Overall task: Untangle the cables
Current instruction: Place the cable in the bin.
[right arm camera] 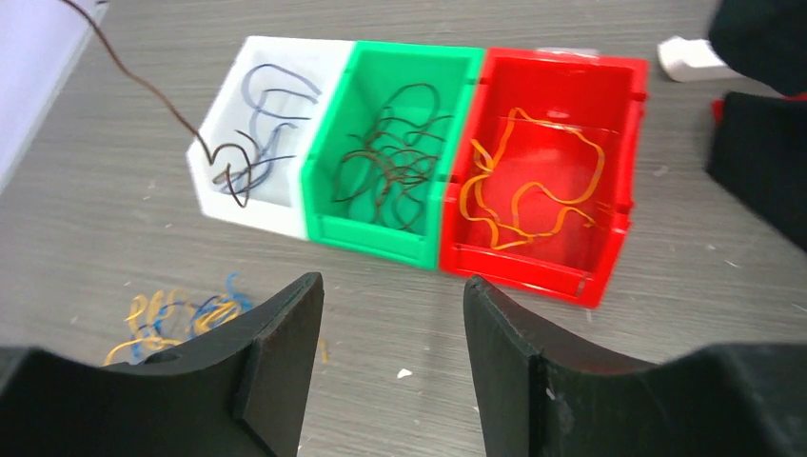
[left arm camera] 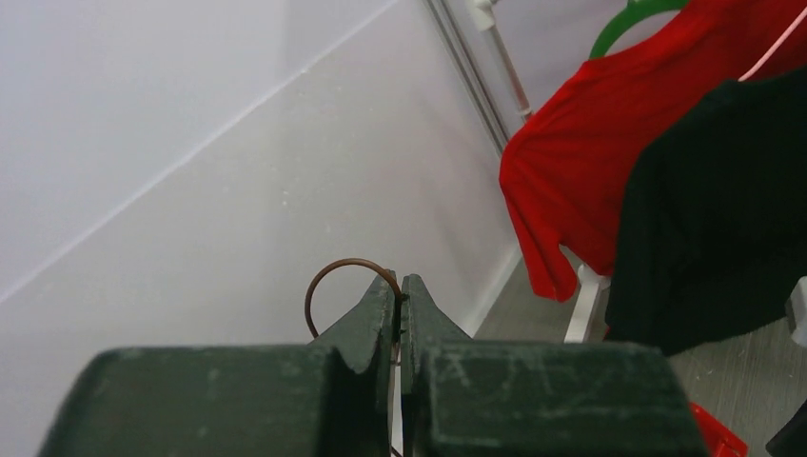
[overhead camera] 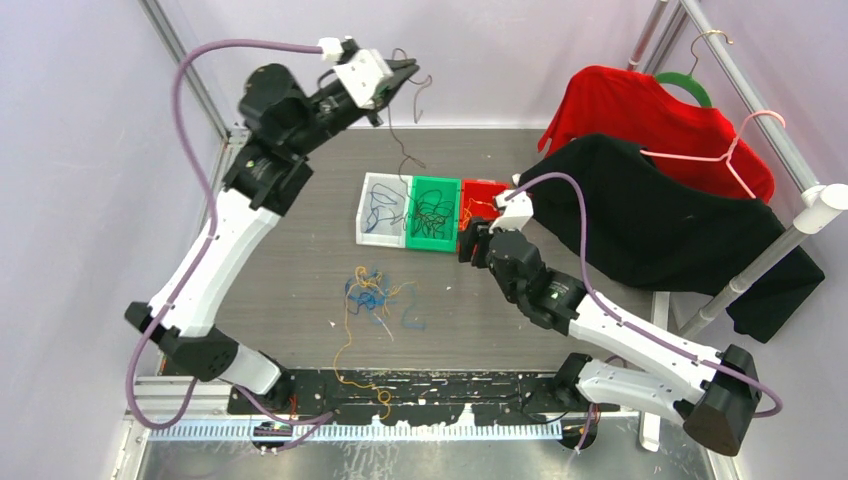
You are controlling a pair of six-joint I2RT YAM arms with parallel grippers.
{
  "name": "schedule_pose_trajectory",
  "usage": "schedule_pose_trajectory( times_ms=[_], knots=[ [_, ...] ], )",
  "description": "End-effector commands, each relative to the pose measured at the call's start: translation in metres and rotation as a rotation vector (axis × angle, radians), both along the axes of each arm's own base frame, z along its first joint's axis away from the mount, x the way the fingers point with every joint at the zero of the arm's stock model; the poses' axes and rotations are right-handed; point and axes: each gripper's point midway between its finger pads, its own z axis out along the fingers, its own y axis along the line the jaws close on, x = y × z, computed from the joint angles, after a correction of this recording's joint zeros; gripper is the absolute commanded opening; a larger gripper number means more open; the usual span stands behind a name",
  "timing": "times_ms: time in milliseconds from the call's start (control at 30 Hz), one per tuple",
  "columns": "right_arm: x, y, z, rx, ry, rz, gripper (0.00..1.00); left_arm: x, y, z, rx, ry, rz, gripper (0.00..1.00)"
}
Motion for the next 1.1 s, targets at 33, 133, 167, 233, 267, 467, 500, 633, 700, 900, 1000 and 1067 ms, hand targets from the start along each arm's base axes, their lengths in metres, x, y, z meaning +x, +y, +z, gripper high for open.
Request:
schedule_pose_trajectory(
  times_ms=[33,133,167,233,267,467,500,633,700,900,1000,1067],
  knots=[
    [0.012,-0.037,-0.003,0.049,-0.027,-0.174,0.6,0.014,-0.021,0.019,-0.071,-0.03,0.002,0.0],
    [0.017,-0.052,-0.004,0.068,-0.034,-0.226,0.59,0.026,-0.039,0.015,-0.061,-0.027,-0.012,0.0],
    [0.019,-0.055,-0.005,0.072,-0.033,-0.235,0.59,0.029,-0.044,0.013,-0.056,-0.029,-0.015,0.0],
    [0.022,-0.059,-0.007,0.08,-0.031,-0.242,0.59,0.035,-0.05,0.011,-0.047,-0.034,-0.017,0.0],
    [0.023,-0.062,-0.008,0.084,-0.028,-0.25,0.58,0.039,-0.053,0.008,-0.04,-0.033,-0.014,0.0],
    [0.027,-0.073,-0.016,0.097,-0.018,-0.276,0.57,0.059,-0.061,-0.024,0.025,-0.022,0.019,0.0],
    [0.027,-0.074,-0.016,0.101,-0.018,-0.28,0.57,0.061,-0.06,-0.028,0.031,-0.019,0.028,0.0],
    [0.027,-0.078,-0.016,0.119,-0.017,-0.289,0.55,0.068,-0.055,-0.048,0.069,-0.002,0.064,0.0],
    [0.027,-0.079,-0.015,0.123,-0.017,-0.287,0.54,0.071,-0.05,-0.058,0.094,-0.009,0.097,0.0],
    [0.027,-0.08,-0.016,0.129,-0.011,-0.284,0.52,0.078,-0.043,-0.089,0.154,0.006,0.15,0.0],
    [0.026,-0.08,-0.02,0.135,-0.002,-0.287,0.51,0.081,-0.042,-0.093,0.17,-0.022,0.17,0.0],
    [0.026,-0.079,-0.023,0.139,0.004,-0.284,0.5,0.085,-0.039,-0.088,0.182,-0.066,0.21,0.0]
  ],
)
